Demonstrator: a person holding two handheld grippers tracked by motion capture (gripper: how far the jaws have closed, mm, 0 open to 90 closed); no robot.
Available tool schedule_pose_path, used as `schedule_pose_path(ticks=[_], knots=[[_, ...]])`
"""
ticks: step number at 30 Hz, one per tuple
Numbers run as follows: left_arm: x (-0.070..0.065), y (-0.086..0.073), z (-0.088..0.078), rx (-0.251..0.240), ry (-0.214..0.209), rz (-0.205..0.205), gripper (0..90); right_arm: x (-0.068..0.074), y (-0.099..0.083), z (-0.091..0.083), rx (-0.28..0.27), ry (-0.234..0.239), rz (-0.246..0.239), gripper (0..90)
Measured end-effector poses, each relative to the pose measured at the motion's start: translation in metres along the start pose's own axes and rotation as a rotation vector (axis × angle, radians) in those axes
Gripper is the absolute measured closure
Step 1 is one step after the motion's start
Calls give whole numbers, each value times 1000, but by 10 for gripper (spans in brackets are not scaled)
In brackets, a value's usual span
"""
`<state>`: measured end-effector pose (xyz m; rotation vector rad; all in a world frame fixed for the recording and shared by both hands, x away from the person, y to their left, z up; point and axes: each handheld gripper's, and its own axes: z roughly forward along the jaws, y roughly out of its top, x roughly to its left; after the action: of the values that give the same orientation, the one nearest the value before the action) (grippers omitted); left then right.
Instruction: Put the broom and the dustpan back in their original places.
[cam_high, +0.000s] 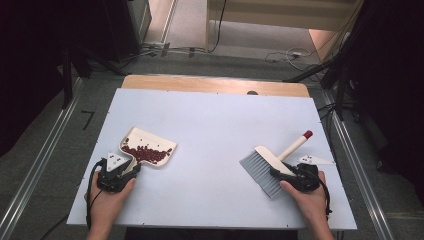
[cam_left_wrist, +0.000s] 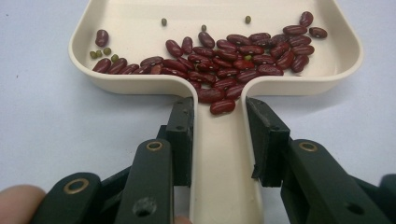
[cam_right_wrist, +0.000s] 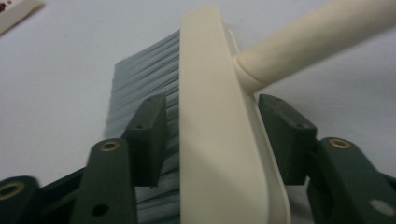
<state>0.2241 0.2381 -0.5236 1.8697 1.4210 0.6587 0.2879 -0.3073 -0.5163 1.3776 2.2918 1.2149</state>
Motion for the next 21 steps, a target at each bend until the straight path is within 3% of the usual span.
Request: schedule_pose_path(ticks=[2,3,5,8,12,14,16,18,21], knots=[[1,0,0,2,-24,7,620,1,1,-1,48,-40,-45,344],[1,1,0,1,-45,16,574,2,2,-3,44,-25,-57,307],[3,2,-3,-20,-64,29,458,2,5,-8,22,-5,-42,225],[7,7,-10,-64,-107,2,293,1,8,-17,5,2,-38,123],[12,12,-24,-114,-109,-1,279,-3,11,-30,-10,-37,-40,93],[18,12,-32,-142,-106,-5,334,-8,13,-35,-13,-89,-16,179],[25,10,-36,-152,-99,-25,420,-14,13,-40,-22,-150,24,345],[34,7,-38,-145,-97,-52,509,-22,14,-43,-26,-212,89,464],[44,1,-37,-115,-96,-89,654,-35,15,-45,-43,-273,136,644]])
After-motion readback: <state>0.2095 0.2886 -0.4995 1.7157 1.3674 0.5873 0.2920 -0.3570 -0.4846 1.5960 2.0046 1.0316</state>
